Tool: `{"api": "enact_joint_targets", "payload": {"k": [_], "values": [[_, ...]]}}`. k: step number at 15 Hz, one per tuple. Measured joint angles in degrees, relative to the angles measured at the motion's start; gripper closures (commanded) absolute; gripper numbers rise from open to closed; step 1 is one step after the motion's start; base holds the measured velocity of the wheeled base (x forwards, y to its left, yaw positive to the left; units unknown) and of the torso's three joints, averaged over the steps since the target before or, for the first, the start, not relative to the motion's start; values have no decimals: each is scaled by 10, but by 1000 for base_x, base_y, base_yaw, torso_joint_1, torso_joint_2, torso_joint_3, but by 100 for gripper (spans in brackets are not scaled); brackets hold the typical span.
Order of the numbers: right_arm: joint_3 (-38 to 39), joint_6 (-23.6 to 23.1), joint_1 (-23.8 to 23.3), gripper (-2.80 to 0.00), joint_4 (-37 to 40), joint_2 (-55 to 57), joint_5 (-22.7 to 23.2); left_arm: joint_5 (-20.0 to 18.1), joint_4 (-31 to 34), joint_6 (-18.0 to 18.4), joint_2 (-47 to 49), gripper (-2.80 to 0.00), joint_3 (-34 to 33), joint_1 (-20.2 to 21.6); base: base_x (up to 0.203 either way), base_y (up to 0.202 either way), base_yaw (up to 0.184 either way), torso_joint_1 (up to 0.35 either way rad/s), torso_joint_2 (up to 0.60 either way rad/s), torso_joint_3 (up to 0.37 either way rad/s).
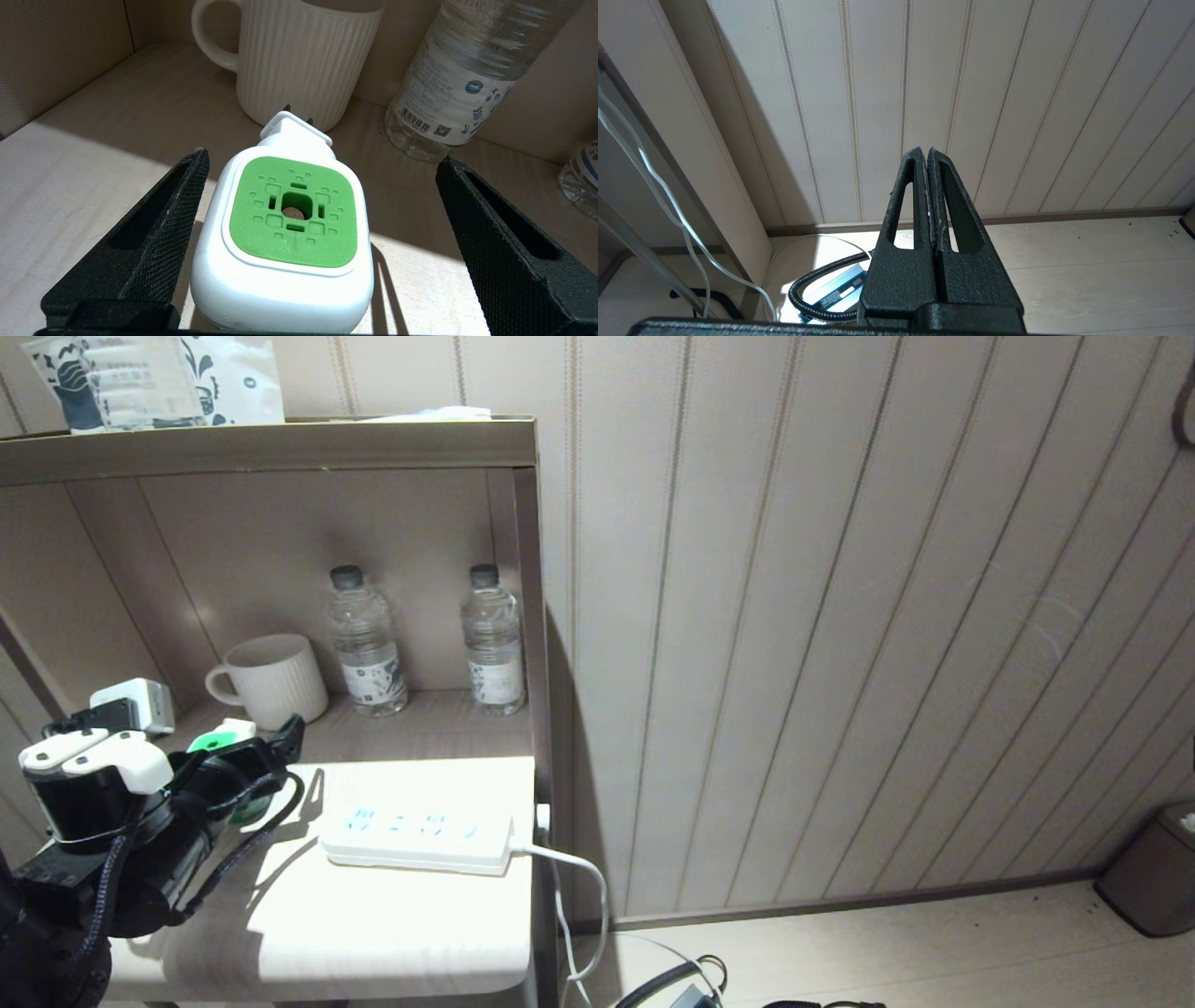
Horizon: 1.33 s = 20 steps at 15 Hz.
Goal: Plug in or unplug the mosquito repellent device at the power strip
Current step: Pick up the mosquito repellent liquid
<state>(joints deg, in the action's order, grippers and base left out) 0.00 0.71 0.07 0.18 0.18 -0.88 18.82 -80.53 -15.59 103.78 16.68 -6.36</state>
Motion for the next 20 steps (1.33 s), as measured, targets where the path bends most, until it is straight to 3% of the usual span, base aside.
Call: {"api": "enact_joint_targets", "payload": {"k": [8,20], "values": [[0,0,0,0,0,0,0,6,6,10,-2,-280,3,-1,0,0,0,0,0,0],[0,0,0,0,0,0,0,34,0,101,1,-280,4,5,0,0,0,0,0,0]]}}
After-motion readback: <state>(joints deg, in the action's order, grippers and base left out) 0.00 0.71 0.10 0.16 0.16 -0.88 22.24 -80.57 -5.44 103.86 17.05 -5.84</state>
